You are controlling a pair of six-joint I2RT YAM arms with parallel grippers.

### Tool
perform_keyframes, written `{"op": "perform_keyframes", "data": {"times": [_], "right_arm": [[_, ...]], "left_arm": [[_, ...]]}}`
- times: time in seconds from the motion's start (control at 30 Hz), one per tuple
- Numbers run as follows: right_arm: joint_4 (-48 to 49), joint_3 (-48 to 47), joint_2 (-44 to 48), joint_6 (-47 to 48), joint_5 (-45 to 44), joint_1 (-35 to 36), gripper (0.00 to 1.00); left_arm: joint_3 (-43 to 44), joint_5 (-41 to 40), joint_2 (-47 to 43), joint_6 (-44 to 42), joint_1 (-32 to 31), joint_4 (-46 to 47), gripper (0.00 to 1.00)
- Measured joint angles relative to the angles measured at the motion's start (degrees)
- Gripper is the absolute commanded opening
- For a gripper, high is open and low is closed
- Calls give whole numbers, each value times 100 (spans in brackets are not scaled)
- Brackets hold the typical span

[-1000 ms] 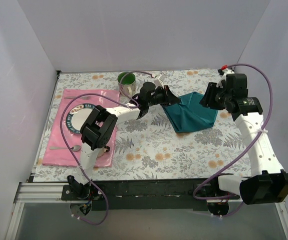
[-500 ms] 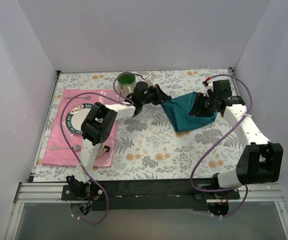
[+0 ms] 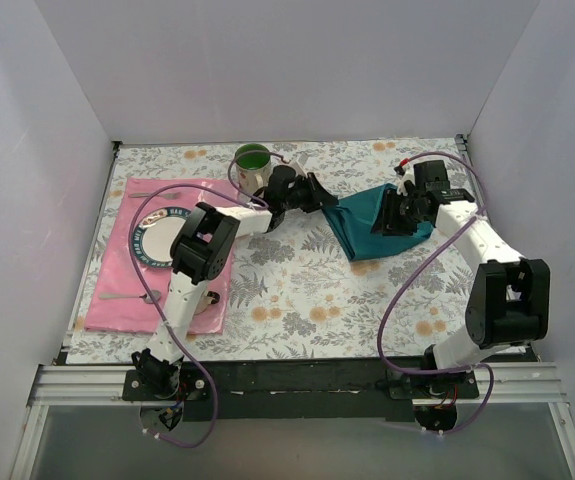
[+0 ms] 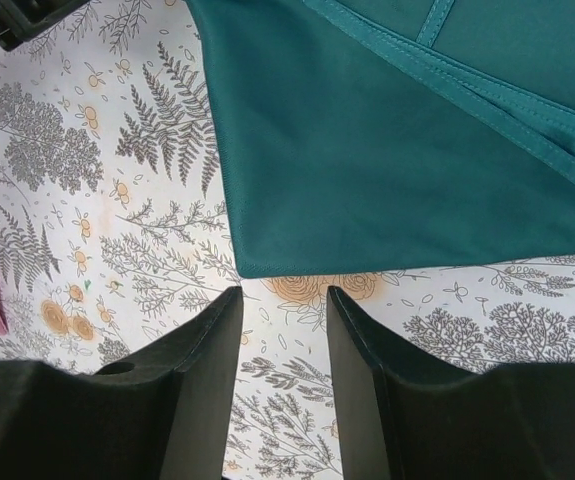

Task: Fold the napkin, place the utensils inside, and roll it up
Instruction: Fold the napkin

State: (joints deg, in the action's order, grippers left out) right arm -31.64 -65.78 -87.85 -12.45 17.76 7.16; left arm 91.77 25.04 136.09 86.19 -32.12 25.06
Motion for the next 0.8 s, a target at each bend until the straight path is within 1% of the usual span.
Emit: {"op": "perform_keyframes", "data": {"times": [0.07,0.1,0.13,0.2,0.23,0.33,0.4,0.53,0.67,0.7,0.77,0.8], "right_arm": [[28,0,-52,2,2,11,46],[37,0,-76,4,2,15,46],[44,0,-96,4,2,28,46],[66,0,-133,7,4,50,46],[74,0,-153,7,4,59,46],[101,0,-219,22,-4,81,46],[120,0,-260,33,-55,87,46],[114,-15,-374,63,-426,87,45],[52,-52,-505,57,-881,26,43],[33,-52,-522,55,-973,-15,43],[22,-52,-540,42,-1119,-98,43],[22,-52,-544,33,-1185,-129,42]], "left_arm": [[144,7,107,-11,7,-61,12],[203,2,149,-24,11,-125,16],[216,-4,155,-42,13,-192,24],[273,-35,157,-116,17,-407,34],[350,-68,164,-160,20,-557,44],[675,-229,166,-358,17,-1062,58],[964,-385,162,-503,17,-1440,59],[1191,-654,48,-680,17,-1985,60],[1325,-846,-57,-817,-7,-2485,57],[1325,-887,-94,-844,-17,-2579,53],[1327,-925,-164,-870,-52,-2708,51],[1333,-927,-190,-883,-79,-2752,47]]}}
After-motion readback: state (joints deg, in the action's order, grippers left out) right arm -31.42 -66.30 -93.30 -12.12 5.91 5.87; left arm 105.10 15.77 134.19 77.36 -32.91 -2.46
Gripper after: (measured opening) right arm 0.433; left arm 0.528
